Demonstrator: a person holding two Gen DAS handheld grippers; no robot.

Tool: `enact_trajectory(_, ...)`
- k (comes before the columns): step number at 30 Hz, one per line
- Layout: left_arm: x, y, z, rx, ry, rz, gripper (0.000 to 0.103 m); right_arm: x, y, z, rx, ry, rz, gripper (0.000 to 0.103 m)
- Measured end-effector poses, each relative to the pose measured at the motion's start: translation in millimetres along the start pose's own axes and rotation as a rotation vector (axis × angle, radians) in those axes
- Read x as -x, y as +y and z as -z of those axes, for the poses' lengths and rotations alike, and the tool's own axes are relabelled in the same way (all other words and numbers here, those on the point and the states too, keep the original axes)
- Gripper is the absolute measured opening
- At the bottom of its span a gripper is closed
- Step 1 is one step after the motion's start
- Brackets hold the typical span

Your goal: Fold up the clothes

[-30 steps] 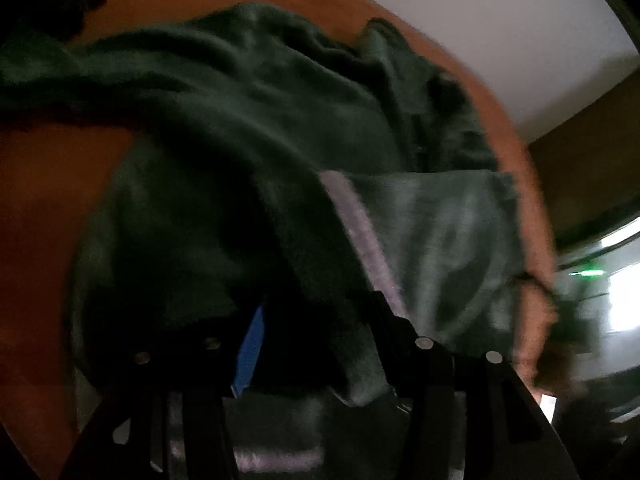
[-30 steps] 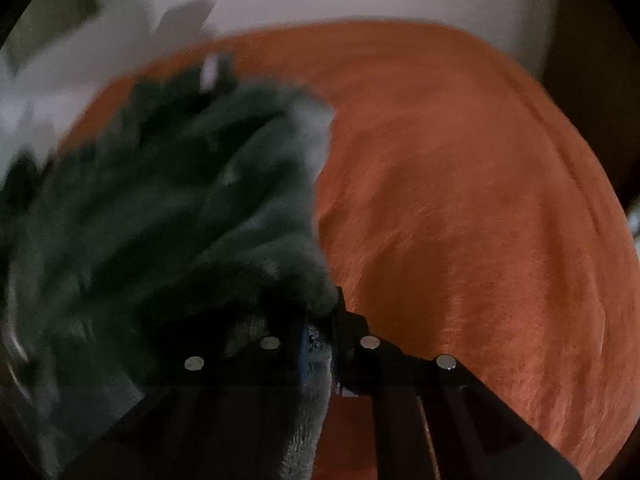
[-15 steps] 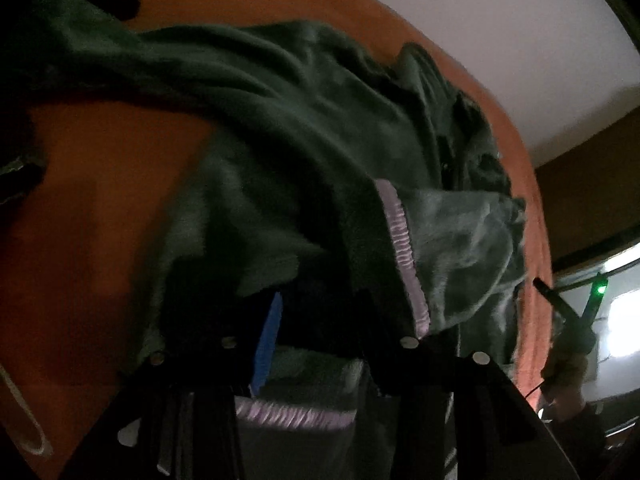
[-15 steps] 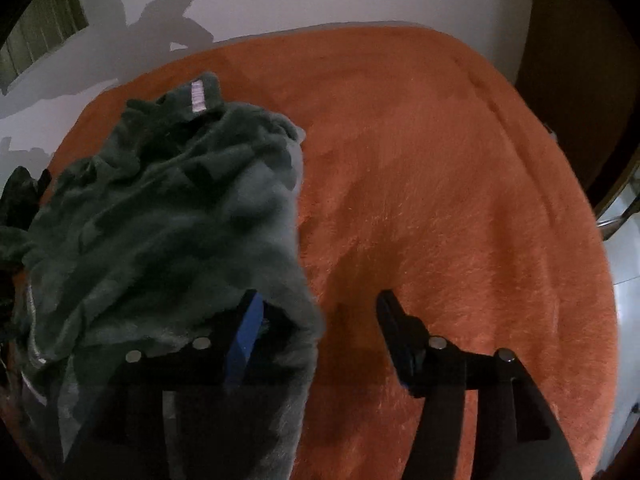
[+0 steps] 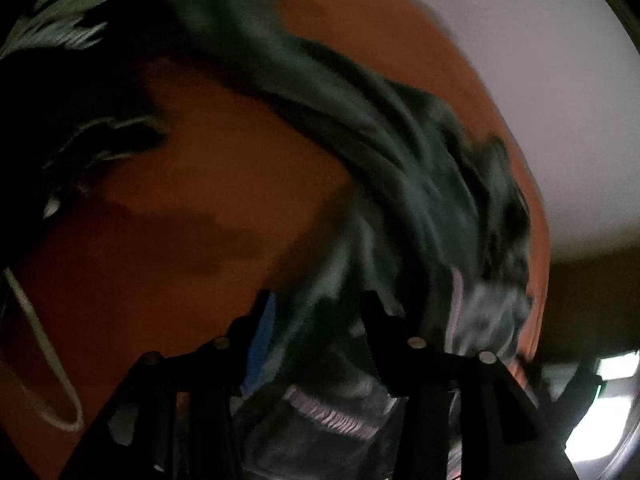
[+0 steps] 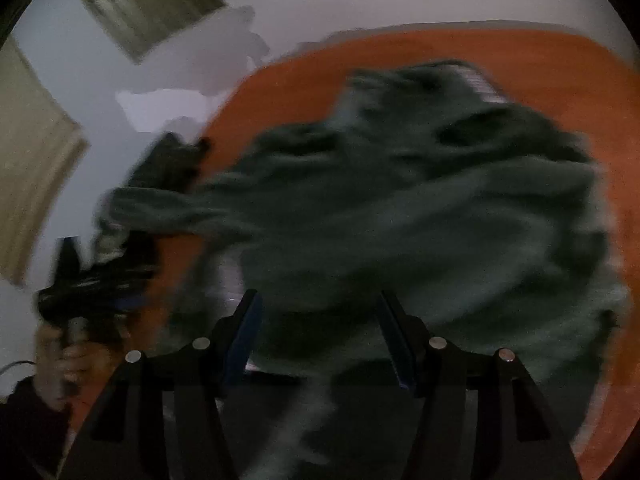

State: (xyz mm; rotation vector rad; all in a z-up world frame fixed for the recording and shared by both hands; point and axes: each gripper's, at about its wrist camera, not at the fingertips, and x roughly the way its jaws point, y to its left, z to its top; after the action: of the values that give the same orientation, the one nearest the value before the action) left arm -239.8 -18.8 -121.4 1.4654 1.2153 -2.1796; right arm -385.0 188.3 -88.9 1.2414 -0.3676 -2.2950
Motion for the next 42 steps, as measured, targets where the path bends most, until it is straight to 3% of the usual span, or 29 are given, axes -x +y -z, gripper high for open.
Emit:
enact_trajectory(3,9,3,-17,0.073,-0.085,-0.001,0.055,-26,30,2,0.1,0.037,0.009,0.059)
enact_trajectory(5,15,2,-31,0.079,-0.179,-0.038,0.058,-61,29,9,0.142,0.149,0.107,0.059)
enact_trajectory(7,18,6,-44,0.106,-0.233,-0.081,0.06,-91,19,17,0.126,0.29,0.152,0.059)
enact_trajectory(9,21,12,-49,0.134,-0.25,-0.095,0.06,-79,18,13,0.096,0.232,0.1,0.059)
enact_trajectory(11,20,15,-40,0.121,-0.229,-0.062,0.061,-59,21,8,0.083,0.168,0.041,0.059)
enact_trajectory(14,7,6,-8,-0.006,-0.138,-0.021,0.061,-35,29,6,0.135,0.103,0.001,0.059)
enact_trajectory(17,-1,-15,27,-0.214,-0.132,-0.048,0.061,-28,37,7,0.175,0.072,-0.028,0.059)
enact_trajectory(20,3,-35,34,-0.395,-0.266,-0.284,0.061,-37,44,9,0.186,0.082,-0.057,0.059)
enact_trajectory(21,6,-34,27,-0.412,-0.318,-0.363,0.061,-42,46,10,0.19,0.094,-0.067,0.059)
enact_trajectory(23,20,-23,6,-0.406,-0.393,-0.404,0.061,-51,51,13,0.199,0.118,-0.083,0.059)
enact_trajectory(28,57,-5,-42,-0.365,-0.425,-0.401,0.063,-64,65,24,0.242,0.152,-0.097,0.059)
enact_trajectory(33,105,-6,-94,-0.423,-0.567,-0.591,0.079,-65,71,20,0.244,0.126,-0.078,0.059)
enact_trajectory(35,120,-6,-121,-0.424,-0.626,-0.631,0.079,-65,72,17,0.233,0.121,-0.084,0.059)
enact_trajectory(39,113,-7,-158,-0.431,-0.648,-0.696,0.079,-59,75,13,0.234,0.106,-0.087,0.059)
enact_trajectory(42,92,-1,-184,-0.444,-0.588,-0.771,0.079,-54,74,14,0.236,0.103,-0.081,0.059)
